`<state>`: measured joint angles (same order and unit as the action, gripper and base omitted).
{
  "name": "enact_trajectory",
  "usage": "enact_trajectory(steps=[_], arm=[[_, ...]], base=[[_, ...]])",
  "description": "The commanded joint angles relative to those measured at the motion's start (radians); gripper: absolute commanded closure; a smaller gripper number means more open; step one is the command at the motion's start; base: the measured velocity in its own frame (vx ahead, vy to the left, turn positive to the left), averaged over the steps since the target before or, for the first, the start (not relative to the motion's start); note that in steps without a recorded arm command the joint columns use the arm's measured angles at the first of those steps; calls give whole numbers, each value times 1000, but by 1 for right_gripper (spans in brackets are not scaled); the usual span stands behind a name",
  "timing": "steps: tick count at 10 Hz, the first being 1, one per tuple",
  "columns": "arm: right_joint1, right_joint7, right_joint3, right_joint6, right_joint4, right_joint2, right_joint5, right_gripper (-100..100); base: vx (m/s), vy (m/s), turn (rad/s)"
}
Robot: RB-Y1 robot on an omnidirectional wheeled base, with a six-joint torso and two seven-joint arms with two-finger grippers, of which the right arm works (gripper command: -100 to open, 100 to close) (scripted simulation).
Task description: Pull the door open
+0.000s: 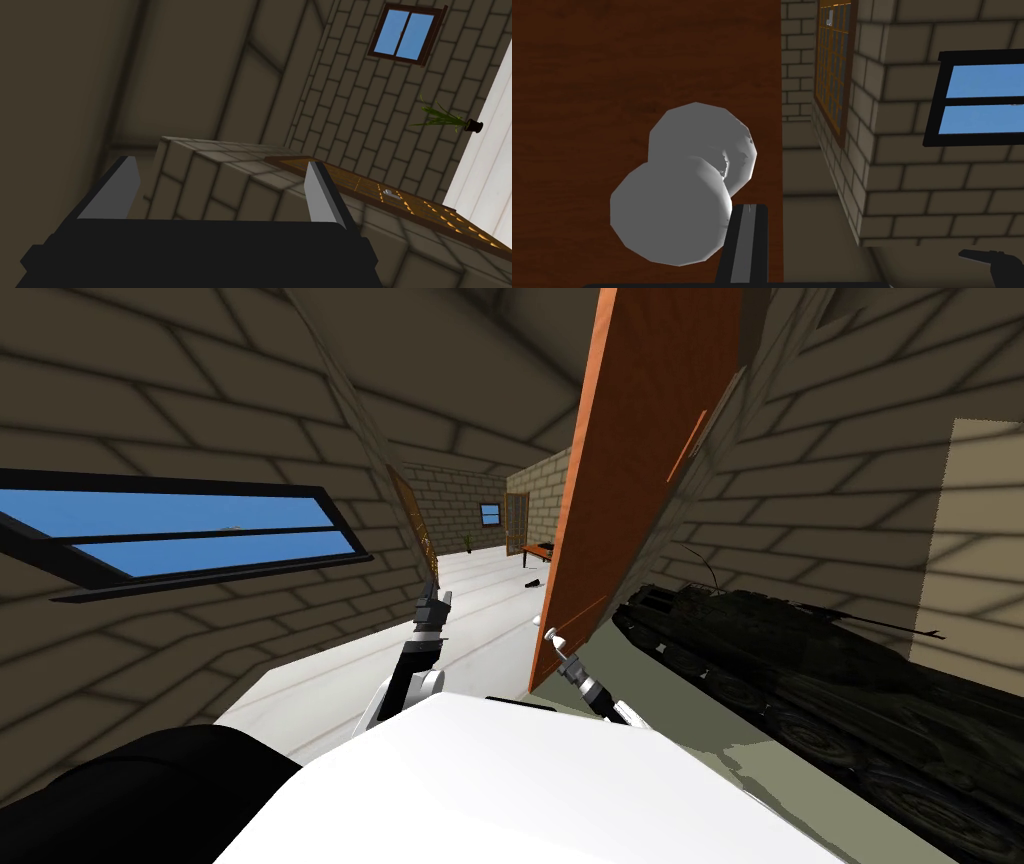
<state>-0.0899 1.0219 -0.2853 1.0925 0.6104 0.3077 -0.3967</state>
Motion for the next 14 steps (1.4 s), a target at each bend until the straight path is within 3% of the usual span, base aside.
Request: enact_trajectory(steps=[1, 5, 9, 14], arm=[[-17, 8, 16, 6, -28, 1, 13, -100], [-50, 23, 46, 17, -83, 3, 38, -100], [-93, 42, 85, 31, -153, 6, 69, -100], [-120, 54, 111, 40, -199, 8, 90, -100]], base=[[-154, 4, 202], [-213, -29, 162], [-150, -132, 152], [-45, -89, 77]])
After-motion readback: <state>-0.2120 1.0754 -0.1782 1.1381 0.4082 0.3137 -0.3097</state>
